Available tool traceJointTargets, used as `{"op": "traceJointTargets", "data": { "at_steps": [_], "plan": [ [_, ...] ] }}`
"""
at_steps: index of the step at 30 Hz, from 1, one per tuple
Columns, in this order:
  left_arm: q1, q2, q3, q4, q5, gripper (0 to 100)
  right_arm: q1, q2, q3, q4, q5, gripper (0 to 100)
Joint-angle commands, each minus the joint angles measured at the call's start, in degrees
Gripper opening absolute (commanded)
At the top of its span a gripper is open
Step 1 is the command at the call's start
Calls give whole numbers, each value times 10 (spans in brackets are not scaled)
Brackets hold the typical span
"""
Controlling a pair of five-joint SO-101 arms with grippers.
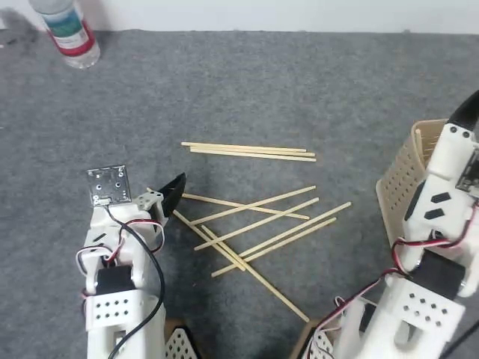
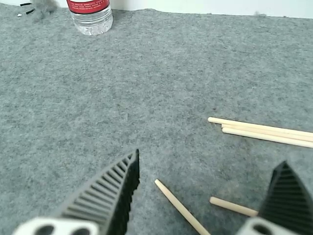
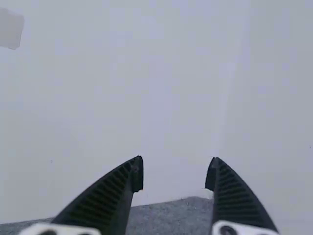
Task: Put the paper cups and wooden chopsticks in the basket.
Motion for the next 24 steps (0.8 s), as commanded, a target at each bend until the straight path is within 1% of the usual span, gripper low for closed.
{"op": "traceJointTargets", "data": {
  "at_steps": [1,10,12,14,15,16,18,22,24],
  "plan": [
    [5,-6,-5,-13,-9,386,-10,-4,-3,2,-4,192],
    [5,-6,-5,-13,-9,386,-10,-4,-3,4,-4,191],
    [5,-6,-5,-13,-9,386,-14,-4,-6,30,-4,191],
    [5,-6,-5,-13,-9,386,-38,-4,-16,71,-4,188],
    [5,-6,-5,-13,-9,386,-55,-4,-27,107,0,188],
    [5,-6,-5,-13,-9,386,-77,-4,-45,149,11,188],
    [5,-6,-5,-13,-9,386,-146,-2,-84,247,43,187],
    [5,-6,-5,-13,-9,386,-335,42,-163,447,110,187],
    [5,-6,-5,-14,-9,386,-420,89,-195,538,122,187]
  ]
}}
